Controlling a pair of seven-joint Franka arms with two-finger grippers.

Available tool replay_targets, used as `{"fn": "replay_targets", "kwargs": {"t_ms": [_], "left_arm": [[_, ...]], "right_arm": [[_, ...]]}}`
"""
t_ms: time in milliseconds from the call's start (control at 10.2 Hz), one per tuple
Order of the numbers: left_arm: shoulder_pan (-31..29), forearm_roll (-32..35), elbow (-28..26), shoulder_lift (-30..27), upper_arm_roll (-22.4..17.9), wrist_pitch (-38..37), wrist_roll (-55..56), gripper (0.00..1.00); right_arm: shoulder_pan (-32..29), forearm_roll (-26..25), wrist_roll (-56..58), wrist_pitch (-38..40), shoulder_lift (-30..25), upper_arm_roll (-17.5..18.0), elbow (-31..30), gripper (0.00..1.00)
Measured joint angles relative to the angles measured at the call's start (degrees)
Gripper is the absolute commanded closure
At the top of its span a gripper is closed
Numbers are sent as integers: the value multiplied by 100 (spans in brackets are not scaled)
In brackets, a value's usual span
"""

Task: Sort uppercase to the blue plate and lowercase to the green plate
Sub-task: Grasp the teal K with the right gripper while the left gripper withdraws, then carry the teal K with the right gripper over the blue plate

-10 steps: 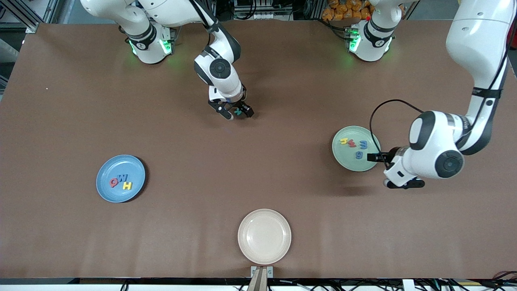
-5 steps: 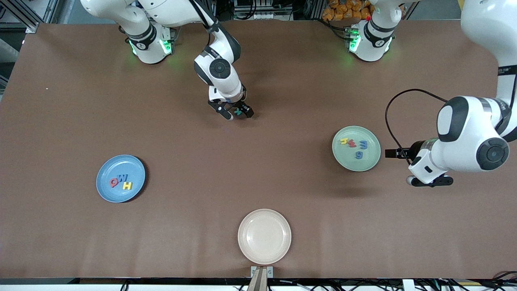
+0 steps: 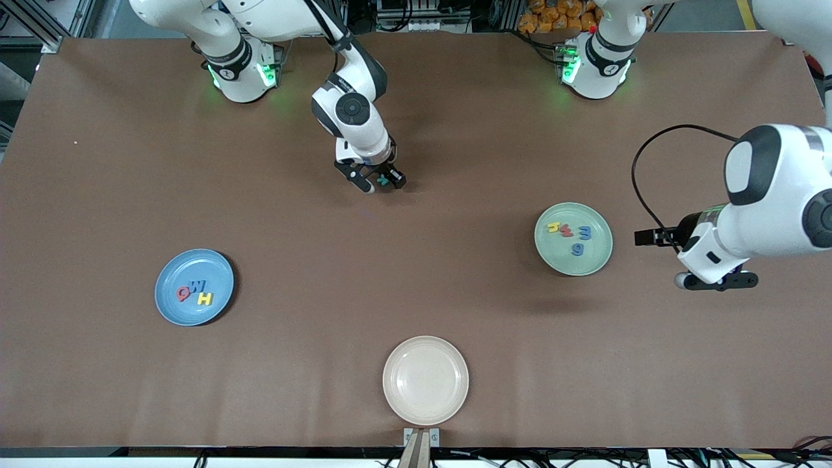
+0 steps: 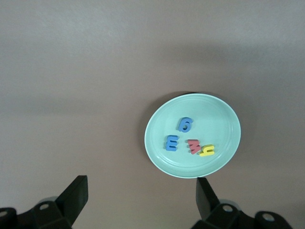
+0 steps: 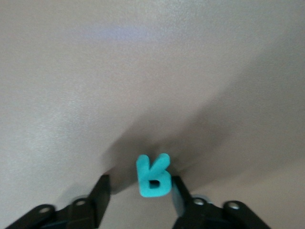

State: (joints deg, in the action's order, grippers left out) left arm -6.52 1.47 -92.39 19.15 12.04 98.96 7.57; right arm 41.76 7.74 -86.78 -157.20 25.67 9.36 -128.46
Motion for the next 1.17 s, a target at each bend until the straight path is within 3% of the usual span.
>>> {"fn": "replay_targets", "kwargs": {"t_ms": [684, 880, 1173], "left_arm": [[178, -1, 10, -891, -277, -25, -84, 0], [380, -1, 12, -1140, -531, -36, -84, 0], [430, -1, 9, -1367, -547, -128, -84, 0]], "right_arm": [[-10, -169, -19, -16, -61, -244, 33, 100], [-120, -667, -20, 2, -158, -481, 106, 100], [-749, -1407, 226, 613, -193, -578, 580, 100]]}}
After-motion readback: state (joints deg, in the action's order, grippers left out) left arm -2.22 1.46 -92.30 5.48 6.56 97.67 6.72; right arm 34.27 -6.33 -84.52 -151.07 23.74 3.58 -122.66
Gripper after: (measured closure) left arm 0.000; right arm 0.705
